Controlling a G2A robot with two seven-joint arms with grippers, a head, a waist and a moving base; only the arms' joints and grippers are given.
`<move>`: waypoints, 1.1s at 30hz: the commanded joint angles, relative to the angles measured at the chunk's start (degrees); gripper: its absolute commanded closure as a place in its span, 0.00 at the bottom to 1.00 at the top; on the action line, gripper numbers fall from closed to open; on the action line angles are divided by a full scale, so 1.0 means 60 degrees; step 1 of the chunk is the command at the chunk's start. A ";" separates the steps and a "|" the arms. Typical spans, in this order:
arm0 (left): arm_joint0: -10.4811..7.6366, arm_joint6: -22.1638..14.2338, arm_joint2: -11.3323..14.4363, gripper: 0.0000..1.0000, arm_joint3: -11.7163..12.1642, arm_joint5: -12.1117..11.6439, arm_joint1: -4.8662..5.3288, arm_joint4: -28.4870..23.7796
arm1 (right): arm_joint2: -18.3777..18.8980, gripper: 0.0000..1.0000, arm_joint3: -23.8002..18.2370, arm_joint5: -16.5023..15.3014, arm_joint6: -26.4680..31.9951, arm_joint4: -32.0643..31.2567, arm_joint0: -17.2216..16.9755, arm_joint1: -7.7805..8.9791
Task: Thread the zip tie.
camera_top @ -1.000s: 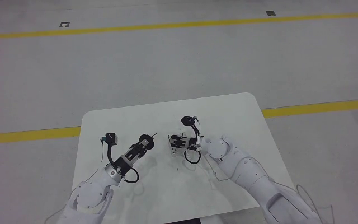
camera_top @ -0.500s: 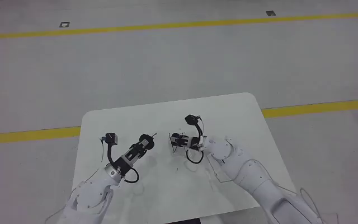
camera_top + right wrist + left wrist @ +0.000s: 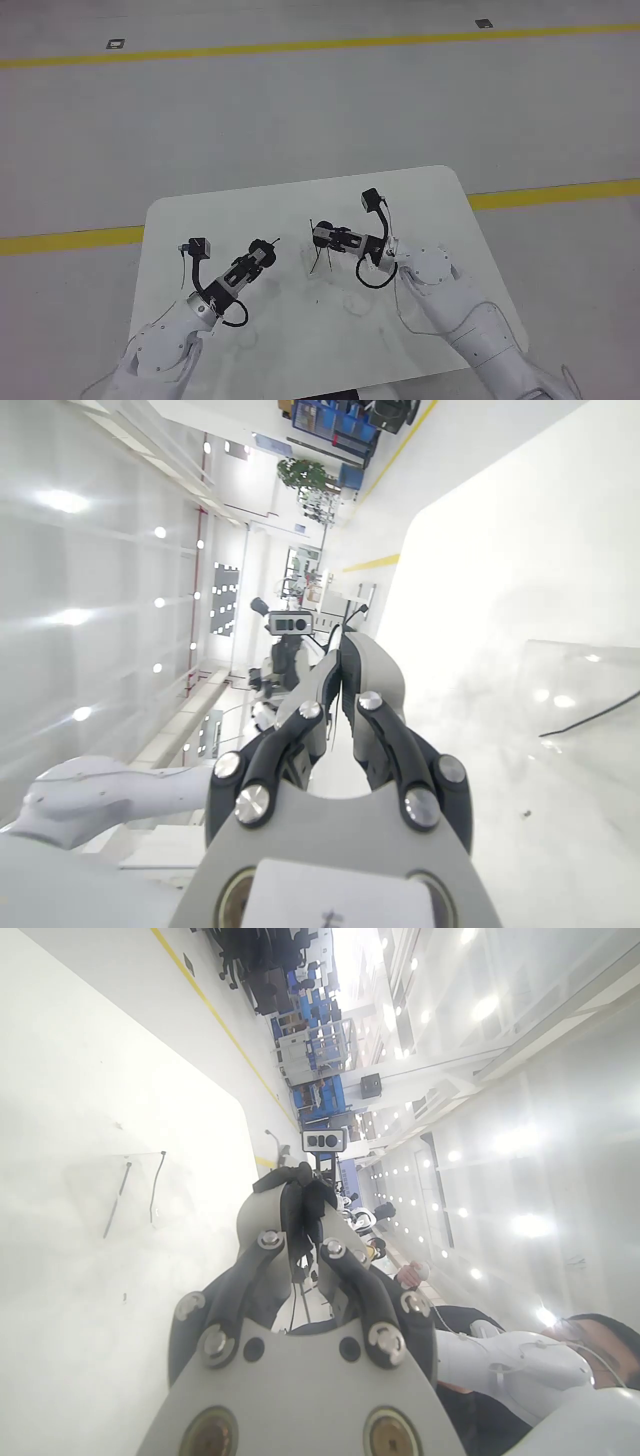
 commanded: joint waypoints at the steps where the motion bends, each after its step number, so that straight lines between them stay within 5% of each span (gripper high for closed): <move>1: 0.0000 0.0000 0.0000 1.00 0.0000 0.0000 0.0000 0.0000 | 0.0013 1.00 -0.0004 0.0000 0.0002 0.0000 -0.0004 -0.0002; 22: 0.0000 0.0000 0.0000 1.00 0.0000 0.0000 0.0000 0.0000 | 0.0080 1.00 -0.0012 0.0000 -0.0176 0.0104 -0.0157 0.0008; 33: 0.0000 0.0000 0.0000 1.00 0.0000 0.0000 0.0000 0.0000 | 0.1364 1.00 -0.0433 0.0000 0.1591 0.2912 -0.0823 -0.0079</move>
